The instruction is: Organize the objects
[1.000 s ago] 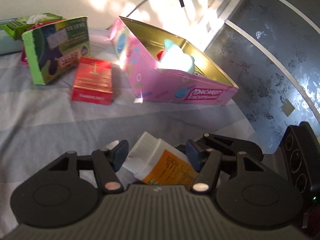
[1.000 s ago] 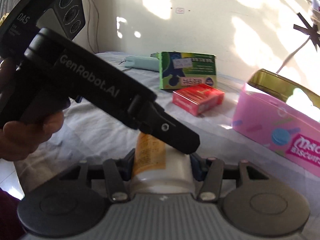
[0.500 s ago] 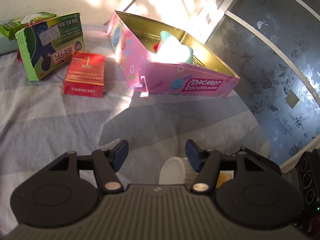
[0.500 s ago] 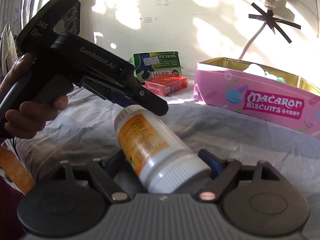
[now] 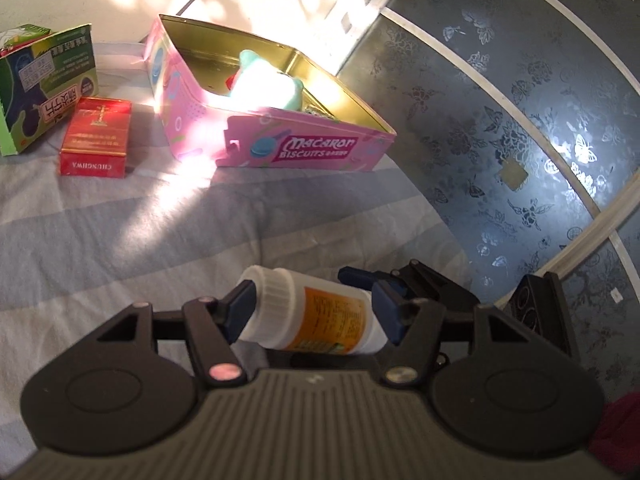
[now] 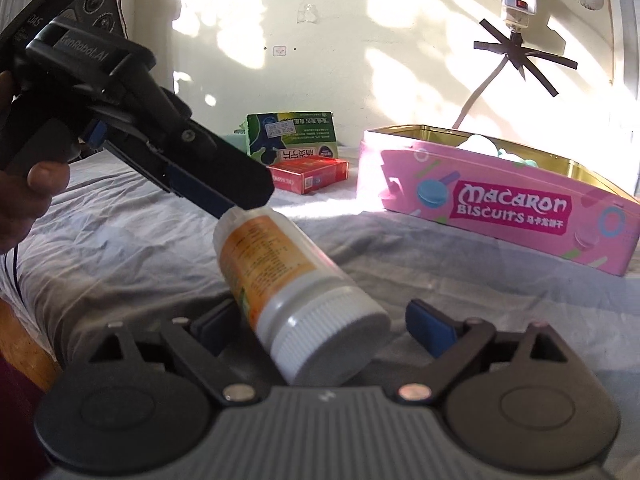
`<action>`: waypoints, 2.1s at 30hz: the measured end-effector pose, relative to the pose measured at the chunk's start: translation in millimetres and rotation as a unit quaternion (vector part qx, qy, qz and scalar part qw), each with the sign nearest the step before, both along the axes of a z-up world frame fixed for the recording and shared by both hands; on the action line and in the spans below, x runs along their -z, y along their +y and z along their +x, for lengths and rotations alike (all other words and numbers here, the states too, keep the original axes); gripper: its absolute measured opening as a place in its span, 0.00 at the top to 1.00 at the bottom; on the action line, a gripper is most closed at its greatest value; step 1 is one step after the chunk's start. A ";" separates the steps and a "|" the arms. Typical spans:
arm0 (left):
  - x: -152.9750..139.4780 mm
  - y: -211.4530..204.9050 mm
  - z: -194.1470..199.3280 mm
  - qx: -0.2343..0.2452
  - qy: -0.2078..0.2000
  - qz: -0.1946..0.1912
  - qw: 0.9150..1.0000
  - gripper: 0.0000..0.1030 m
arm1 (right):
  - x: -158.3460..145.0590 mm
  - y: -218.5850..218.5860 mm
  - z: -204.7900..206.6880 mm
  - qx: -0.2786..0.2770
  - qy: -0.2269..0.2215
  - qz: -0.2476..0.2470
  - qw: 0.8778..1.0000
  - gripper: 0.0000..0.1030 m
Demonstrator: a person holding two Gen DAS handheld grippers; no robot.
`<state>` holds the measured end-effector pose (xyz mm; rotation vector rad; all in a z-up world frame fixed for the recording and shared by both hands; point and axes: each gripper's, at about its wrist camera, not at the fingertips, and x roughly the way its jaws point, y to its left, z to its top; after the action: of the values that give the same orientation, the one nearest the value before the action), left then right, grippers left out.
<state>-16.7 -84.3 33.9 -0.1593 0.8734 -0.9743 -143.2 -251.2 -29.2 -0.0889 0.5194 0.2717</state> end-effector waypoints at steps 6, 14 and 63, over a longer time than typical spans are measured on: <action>17.1 -8.7 6.1 0.001 0.010 0.023 1.000 0.33 | 3.0 -4.1 -6.0 -0.007 -0.005 0.010 1.000 0.33; -13.2 -17.9 7.6 -0.007 -0.061 0.026 0.998 0.34 | -9.3 3.2 3.8 -0.026 -0.043 -0.011 0.999 0.44; -5.3 -15.4 31.8 -0.172 -0.140 0.124 0.967 0.28 | -36.1 -31.6 68.4 0.155 -0.082 0.018 0.984 0.33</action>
<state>15.0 -99.7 39.3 0.0411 0.6699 -0.5397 -74.8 -282.9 6.8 0.0063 0.3576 -0.0304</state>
